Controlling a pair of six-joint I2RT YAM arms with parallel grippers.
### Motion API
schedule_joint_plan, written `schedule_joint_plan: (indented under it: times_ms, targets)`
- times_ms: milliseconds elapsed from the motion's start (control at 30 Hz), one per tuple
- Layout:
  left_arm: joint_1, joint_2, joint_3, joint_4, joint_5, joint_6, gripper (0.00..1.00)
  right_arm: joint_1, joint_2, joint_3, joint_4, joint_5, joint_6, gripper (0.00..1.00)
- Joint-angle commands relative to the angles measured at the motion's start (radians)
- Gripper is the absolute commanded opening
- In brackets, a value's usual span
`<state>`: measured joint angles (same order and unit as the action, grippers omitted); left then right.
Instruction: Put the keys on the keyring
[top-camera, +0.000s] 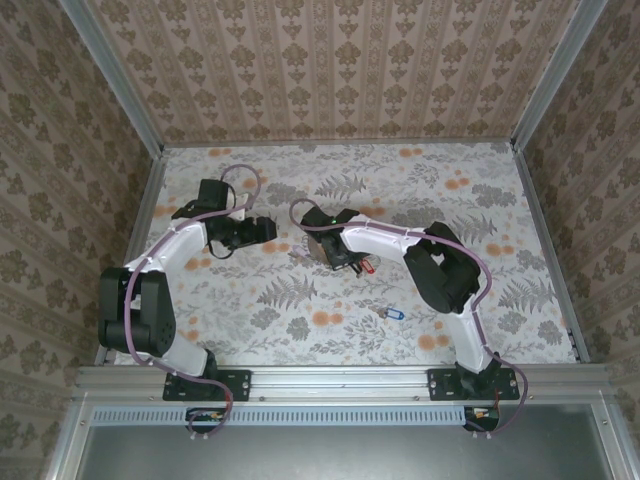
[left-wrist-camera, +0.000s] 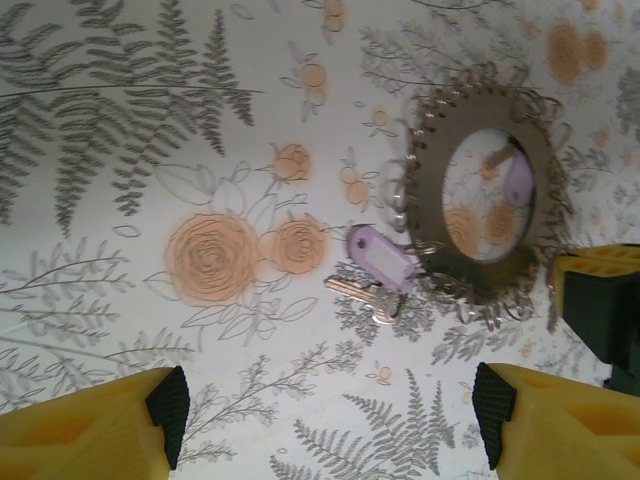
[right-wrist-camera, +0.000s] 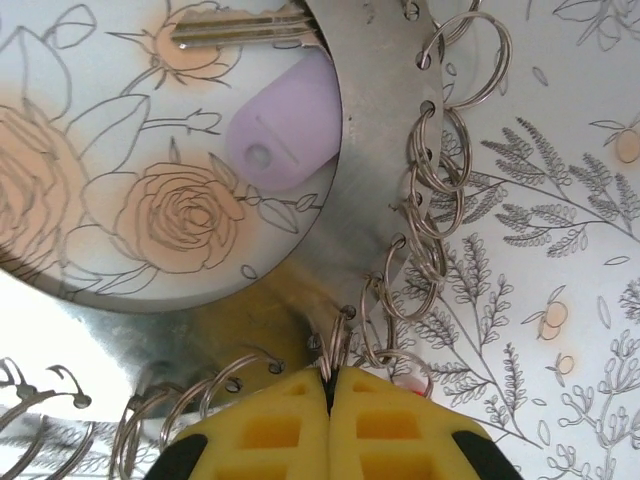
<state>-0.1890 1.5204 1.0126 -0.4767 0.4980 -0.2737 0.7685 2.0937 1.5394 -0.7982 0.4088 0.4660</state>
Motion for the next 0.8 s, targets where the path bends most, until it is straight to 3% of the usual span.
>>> schedule_joint_plan:
  times_ms: [0, 167, 267, 433, 500, 600, 767]
  targets:
    - [-0.003, -0.091, -0.049, 0.096, 0.153, 0.046, 0.79, 0.002, -0.112, -0.053, 0.063, -0.078, -0.145, 0.0]
    - [-0.003, -0.236, -0.118, 0.277, 0.223, 0.085, 0.8, 0.002, -0.261, -0.15, 0.189, -0.176, -0.397, 0.0]
    - [-0.003, -0.305, -0.134, 0.331, 0.25, 0.156, 0.8, 0.002, -0.353, -0.206, 0.255, -0.244, -0.549, 0.0]
    - [-0.025, -0.382, -0.189, 0.422, 0.394, 0.342, 0.8, -0.001, -0.492, -0.289, 0.409, -0.417, -0.761, 0.0]
    - [-0.046, -0.409, -0.214, 0.449, 0.39, 0.388, 0.81, -0.007, -0.541, -0.313, 0.444, -0.515, -0.837, 0.0]
    - [-0.064, -0.415, -0.226, 0.456, 0.38, 0.399, 0.81, -0.024, -0.599, -0.336, 0.498, -0.624, -0.878, 0.0]
    - [-0.1, -0.387, -0.224, 0.423, 0.454, 0.368, 0.82, -0.052, -0.675, -0.395, 0.628, -0.738, -0.906, 0.0]
